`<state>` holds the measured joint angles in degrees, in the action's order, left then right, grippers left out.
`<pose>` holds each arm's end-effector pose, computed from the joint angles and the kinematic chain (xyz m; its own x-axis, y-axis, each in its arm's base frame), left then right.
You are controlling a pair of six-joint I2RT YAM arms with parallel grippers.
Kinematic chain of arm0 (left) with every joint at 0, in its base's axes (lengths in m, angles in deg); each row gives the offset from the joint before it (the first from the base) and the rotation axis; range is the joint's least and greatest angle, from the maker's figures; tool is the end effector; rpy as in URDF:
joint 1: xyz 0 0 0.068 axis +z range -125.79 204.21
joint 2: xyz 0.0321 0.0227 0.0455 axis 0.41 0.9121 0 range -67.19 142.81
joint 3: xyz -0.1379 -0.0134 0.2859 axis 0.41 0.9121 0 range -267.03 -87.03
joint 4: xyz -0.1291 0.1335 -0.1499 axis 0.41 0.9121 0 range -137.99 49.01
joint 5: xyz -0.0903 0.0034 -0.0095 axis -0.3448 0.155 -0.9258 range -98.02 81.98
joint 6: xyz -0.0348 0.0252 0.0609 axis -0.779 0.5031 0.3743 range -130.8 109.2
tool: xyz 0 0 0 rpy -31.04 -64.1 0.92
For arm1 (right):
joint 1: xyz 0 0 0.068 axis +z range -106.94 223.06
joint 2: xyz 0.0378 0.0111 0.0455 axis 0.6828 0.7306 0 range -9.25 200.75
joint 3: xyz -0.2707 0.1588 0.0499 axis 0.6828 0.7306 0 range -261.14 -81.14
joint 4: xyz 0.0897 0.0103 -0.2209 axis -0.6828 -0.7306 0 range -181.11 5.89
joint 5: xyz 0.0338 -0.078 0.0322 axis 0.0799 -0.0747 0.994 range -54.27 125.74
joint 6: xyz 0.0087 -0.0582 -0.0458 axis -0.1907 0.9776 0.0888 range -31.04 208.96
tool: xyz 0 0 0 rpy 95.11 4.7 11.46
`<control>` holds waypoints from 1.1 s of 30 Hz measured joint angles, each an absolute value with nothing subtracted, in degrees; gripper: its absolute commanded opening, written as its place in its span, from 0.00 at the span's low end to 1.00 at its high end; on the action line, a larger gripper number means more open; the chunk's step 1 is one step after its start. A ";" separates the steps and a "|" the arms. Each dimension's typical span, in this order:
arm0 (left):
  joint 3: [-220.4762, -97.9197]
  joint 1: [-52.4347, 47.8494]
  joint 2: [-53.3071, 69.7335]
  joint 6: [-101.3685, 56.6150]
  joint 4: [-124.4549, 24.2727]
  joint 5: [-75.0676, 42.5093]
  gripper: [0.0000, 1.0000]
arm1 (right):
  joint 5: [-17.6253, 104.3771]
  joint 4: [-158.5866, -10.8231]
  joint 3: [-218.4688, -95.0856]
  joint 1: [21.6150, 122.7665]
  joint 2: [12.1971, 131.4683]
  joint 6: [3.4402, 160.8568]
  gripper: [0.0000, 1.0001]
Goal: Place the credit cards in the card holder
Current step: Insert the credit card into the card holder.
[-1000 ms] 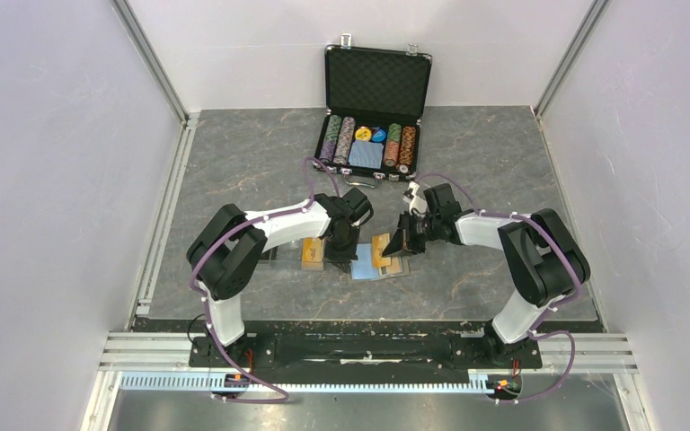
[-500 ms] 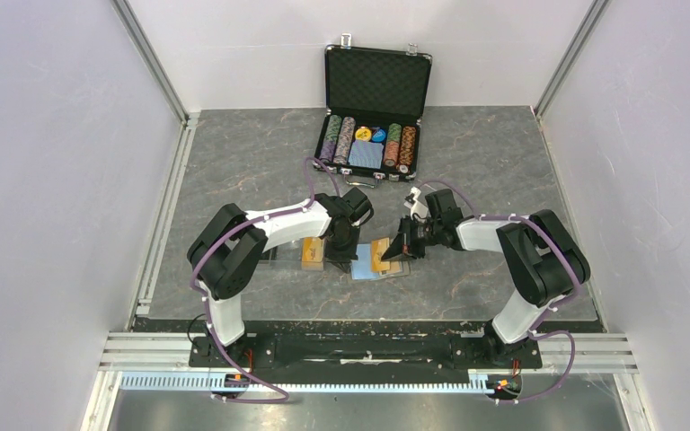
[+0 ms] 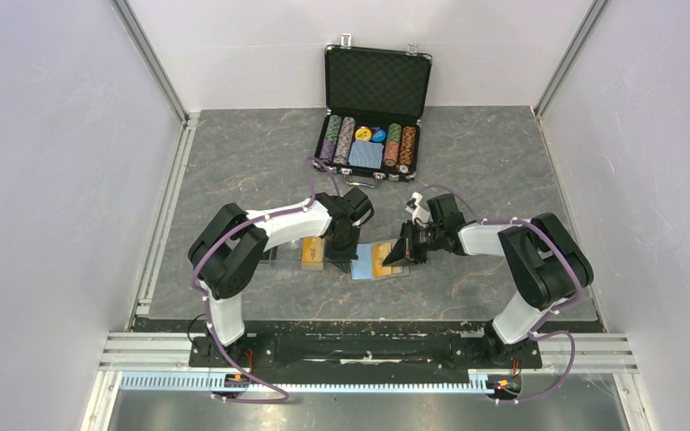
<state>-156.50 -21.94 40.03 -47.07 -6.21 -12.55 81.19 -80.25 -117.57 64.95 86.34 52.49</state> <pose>0.2373 -0.2541 0.1881 -0.9805 0.1691 -0.1005 0.1844 0.9680 -0.1701 0.2451 0.1465 0.1668 -0.9927 0.0505 -0.1095 -0.0596 0.5840 0.8096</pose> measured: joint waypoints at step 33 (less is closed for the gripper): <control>-156.79 -22.03 40.27 -47.05 -6.03 -12.64 0.02 | 84.90 -86.63 -126.24 65.41 93.49 59.69 0.00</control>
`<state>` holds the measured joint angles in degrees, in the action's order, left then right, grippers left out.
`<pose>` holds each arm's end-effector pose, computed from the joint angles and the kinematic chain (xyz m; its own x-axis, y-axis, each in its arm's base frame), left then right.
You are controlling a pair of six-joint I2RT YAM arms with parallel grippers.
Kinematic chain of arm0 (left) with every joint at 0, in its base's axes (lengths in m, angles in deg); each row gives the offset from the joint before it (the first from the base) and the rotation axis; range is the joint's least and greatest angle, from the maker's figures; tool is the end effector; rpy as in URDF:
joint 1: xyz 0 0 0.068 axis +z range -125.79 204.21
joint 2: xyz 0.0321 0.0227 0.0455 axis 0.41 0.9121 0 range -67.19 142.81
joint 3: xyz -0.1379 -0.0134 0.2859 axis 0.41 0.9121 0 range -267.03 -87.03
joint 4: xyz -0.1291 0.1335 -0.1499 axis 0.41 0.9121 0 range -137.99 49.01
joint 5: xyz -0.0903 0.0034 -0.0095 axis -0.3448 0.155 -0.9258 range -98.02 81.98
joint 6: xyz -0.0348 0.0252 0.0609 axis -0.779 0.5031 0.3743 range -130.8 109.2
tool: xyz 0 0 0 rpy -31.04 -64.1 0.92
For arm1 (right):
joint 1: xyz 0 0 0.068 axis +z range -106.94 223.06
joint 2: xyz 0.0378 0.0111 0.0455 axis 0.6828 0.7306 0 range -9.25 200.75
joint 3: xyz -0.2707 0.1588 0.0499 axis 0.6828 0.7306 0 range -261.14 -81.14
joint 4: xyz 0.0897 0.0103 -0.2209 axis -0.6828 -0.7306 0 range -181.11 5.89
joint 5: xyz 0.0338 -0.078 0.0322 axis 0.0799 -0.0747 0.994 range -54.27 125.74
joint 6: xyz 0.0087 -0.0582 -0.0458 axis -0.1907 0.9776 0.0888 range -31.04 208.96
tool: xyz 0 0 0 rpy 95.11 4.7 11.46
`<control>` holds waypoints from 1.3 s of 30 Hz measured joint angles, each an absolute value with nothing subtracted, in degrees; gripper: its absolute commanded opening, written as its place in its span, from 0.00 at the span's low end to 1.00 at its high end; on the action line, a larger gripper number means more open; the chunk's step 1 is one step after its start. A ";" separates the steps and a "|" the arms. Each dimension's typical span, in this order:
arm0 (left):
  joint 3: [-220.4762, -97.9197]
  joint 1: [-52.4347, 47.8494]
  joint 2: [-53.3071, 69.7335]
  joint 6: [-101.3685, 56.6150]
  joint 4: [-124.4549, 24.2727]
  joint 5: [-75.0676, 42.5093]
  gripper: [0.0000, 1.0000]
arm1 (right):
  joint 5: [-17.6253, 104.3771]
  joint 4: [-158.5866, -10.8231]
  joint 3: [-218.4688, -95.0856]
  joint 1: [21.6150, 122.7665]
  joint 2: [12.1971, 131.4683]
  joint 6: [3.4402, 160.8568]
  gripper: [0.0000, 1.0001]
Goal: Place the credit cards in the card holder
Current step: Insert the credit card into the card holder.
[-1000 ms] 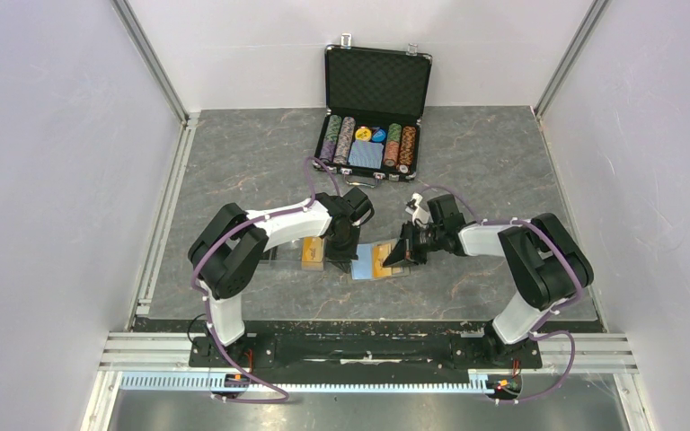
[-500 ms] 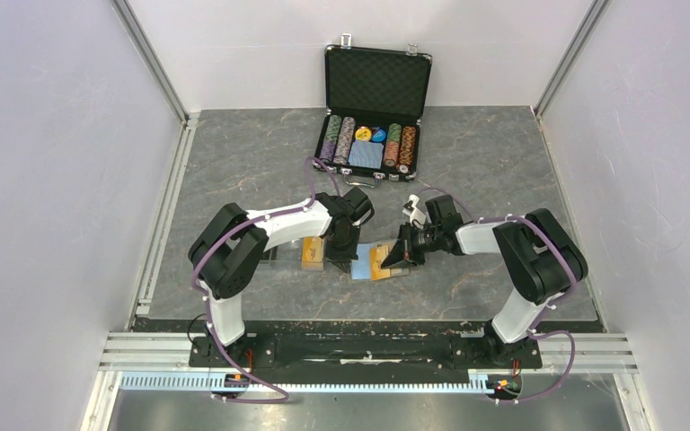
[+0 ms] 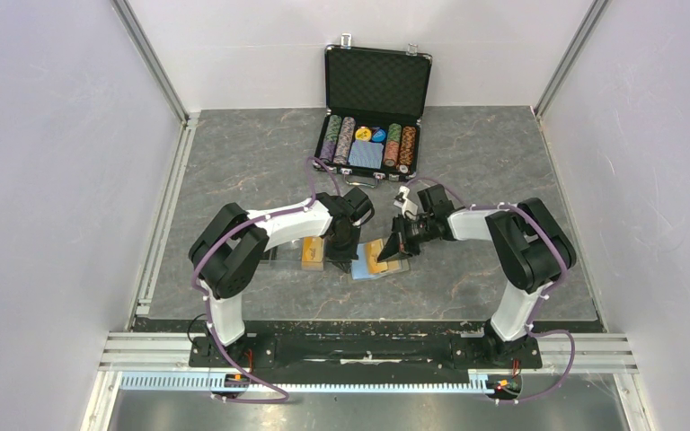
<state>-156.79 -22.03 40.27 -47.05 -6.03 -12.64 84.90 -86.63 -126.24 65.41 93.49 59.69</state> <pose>0.2375 -0.2552 0.1879 -0.9803 0.1713 -0.0979 0.1861 0.9677 -0.1700 0.2728 0.1633 0.1623 -0.9916 -0.0620 -0.1132 -0.1284 0.5639 0.8158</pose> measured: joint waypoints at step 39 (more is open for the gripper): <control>-157.05 -22.05 40.46 -47.02 -5.71 -12.64 0.02 | 79.46 -90.11 -130.62 72.49 95.20 60.49 0.35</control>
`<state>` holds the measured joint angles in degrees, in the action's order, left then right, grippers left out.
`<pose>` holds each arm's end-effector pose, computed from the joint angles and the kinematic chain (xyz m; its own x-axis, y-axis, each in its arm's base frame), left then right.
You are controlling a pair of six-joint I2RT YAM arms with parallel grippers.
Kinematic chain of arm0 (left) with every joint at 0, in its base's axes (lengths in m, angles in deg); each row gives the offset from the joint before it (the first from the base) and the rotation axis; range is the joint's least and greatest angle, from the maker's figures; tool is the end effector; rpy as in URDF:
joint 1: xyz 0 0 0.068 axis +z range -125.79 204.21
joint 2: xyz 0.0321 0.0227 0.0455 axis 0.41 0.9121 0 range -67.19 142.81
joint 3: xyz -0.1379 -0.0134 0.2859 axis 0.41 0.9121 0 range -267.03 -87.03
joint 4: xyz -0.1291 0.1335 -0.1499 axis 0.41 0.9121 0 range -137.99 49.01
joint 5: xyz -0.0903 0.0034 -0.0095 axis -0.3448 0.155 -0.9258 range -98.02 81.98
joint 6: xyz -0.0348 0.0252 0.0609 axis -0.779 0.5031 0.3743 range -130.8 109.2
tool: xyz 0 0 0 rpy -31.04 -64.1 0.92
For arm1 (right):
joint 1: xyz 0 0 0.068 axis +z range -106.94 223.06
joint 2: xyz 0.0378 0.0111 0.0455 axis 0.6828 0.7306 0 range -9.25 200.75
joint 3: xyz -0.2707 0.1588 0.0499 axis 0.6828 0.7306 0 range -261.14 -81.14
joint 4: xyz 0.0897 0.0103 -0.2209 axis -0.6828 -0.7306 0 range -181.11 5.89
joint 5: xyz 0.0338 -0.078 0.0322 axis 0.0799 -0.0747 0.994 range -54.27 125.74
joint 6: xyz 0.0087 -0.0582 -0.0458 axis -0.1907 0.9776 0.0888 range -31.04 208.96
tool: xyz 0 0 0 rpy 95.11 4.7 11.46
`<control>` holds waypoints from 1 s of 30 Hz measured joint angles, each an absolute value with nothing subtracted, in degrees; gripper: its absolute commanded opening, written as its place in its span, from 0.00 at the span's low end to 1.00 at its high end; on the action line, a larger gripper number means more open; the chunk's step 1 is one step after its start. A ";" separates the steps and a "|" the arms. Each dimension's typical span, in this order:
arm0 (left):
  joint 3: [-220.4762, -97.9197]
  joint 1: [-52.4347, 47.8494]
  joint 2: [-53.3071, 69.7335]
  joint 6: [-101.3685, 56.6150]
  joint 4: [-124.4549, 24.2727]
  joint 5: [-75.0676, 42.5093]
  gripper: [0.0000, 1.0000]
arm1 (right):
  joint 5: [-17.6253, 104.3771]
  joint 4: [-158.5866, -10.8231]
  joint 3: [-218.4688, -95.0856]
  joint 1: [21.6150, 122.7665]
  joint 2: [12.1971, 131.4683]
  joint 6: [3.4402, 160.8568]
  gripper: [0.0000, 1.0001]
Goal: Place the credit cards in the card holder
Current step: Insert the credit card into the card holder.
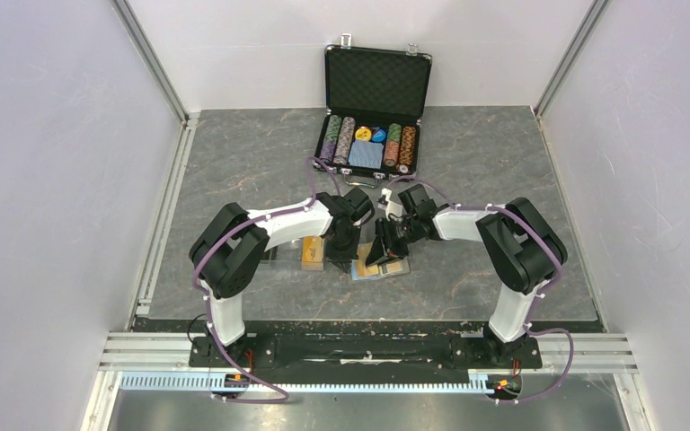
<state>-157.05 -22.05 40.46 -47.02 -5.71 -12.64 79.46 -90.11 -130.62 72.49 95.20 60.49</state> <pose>0.2377 -0.2557 0.1877 -0.9805 0.1725 -0.0945 0.1864 0.9681 -0.1674 0.2671 0.2003 0.1636 -0.9780 -0.1562 -0.1385 -0.2059 0.6132 0.7626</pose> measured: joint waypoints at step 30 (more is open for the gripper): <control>-158.29 -22.56 41.27 -47.00 -4.94 -12.92 0.03 | 74.50 -101.23 -135.88 74.90 94.85 64.56 0.30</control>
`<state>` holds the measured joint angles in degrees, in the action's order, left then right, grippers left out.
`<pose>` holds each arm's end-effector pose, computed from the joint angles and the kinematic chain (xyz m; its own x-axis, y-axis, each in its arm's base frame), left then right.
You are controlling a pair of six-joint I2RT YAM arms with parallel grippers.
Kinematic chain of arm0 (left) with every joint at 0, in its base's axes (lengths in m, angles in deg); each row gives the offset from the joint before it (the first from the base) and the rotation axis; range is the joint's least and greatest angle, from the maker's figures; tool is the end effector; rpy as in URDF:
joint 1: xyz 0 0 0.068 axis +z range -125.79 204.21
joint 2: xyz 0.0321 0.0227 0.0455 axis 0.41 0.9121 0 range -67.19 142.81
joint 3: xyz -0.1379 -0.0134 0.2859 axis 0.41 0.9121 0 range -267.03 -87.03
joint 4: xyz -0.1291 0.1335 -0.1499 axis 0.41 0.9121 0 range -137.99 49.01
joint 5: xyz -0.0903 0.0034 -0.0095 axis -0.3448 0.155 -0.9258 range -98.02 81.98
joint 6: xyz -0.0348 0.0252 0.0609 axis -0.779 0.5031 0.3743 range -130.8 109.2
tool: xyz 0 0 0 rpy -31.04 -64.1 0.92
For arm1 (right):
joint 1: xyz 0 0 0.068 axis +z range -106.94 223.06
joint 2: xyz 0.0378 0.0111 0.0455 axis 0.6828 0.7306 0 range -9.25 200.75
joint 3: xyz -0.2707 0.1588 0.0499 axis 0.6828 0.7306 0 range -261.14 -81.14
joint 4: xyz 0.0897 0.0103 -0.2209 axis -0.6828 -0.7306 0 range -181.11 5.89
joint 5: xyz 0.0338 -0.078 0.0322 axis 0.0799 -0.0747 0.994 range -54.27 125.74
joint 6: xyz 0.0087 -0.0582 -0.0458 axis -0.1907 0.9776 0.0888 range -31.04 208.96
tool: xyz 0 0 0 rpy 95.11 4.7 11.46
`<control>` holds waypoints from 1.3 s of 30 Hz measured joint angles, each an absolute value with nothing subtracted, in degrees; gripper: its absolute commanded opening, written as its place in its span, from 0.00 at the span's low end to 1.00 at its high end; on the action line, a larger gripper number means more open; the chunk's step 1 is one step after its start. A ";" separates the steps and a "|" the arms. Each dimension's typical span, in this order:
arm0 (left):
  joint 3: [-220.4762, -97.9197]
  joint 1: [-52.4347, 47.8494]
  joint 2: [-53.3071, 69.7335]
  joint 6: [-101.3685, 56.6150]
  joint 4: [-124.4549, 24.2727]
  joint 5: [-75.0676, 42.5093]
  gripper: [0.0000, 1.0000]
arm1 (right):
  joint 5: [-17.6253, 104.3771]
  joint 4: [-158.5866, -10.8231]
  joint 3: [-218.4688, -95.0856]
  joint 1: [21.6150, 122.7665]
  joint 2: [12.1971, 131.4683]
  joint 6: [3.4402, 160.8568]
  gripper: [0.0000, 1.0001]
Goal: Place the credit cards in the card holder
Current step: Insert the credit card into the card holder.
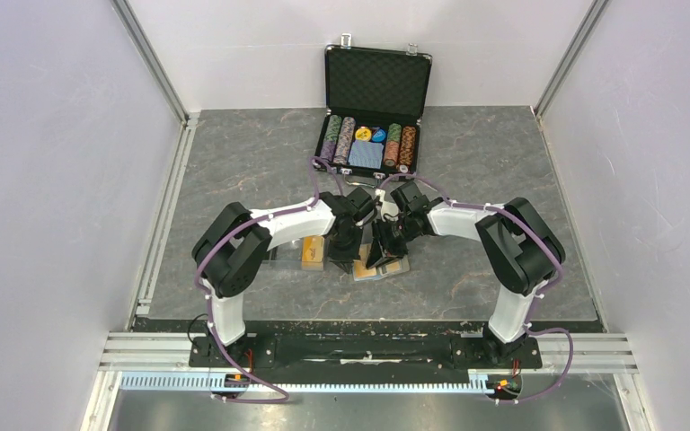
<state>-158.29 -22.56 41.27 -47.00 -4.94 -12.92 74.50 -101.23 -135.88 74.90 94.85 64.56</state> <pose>0.2380 -0.2609 0.1878 -0.9794 0.1825 -0.0869 0.1949 0.9663 -0.1679 0.2630 0.2094 0.1736 -0.9670 -0.2213 -0.1263 -0.2461 0.6830 0.6877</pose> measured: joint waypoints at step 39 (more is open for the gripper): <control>-144.72 -14.75 29.88 -55.72 -26.29 -24.66 0.41 | 66.96 -107.14 -138.64 75.49 93.01 71.60 0.09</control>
